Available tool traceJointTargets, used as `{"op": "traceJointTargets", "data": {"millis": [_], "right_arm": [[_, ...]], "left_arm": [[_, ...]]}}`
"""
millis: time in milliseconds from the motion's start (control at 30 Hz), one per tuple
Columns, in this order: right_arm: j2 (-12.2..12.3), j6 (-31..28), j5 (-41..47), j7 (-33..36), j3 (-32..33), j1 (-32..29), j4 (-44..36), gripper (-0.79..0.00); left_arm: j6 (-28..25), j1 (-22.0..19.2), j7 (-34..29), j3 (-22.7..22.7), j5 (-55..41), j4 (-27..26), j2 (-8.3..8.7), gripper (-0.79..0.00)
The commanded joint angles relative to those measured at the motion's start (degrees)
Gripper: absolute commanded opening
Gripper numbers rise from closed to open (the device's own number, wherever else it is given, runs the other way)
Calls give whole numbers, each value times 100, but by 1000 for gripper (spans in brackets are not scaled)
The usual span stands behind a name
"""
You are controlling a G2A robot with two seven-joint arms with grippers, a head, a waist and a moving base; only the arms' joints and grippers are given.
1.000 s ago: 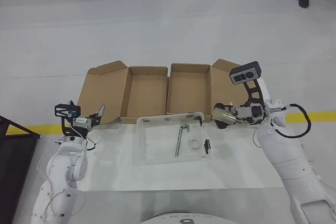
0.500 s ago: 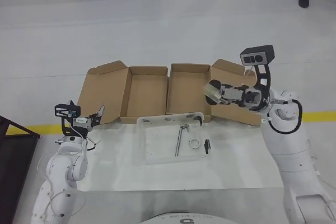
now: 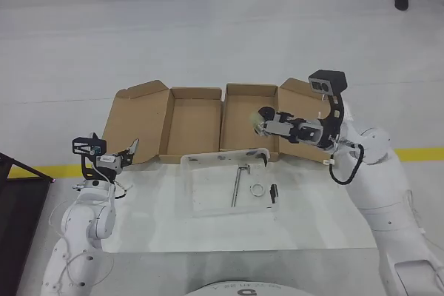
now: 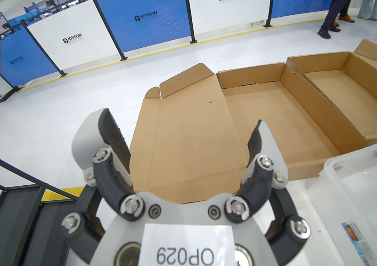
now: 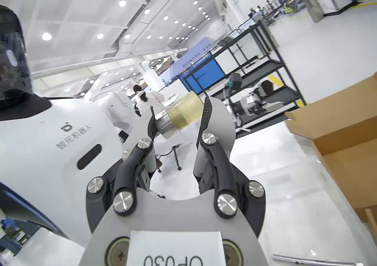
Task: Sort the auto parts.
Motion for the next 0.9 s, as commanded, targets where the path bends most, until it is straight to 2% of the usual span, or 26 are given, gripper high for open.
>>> {"op": "traceJointTargets", "data": {"millis": [0,133,300,500,667,800,867], "right_arm": [[67,-470,-751,-470,90,-41,344,-785],[130,-825,-1846,-988,280,141,1226,-785],[92,-38,-3176,-1799,118,551,2071,-785],[32,1027,-5198,-2452,-439,923,2493,-785],[-83,1575,-6165,-2831,-1051,1125,2823,-785],[-159,1650,-6509,-3012,-1369,1268,3046,-785],[-187,1665,-6554,-3079,-1455,1321,3135,-730]], "left_arm": [[0,0,0,0,0,0,0,0],[0,0,0,0,0,0,0,0],[0,0,0,0,0,0,0,0],[0,0,0,0,0,0,0,0],[0,0,0,0,0,0,0,0],[0,0,0,0,0,0,0,0],[0,0,0,0,0,0,0,0]]}}
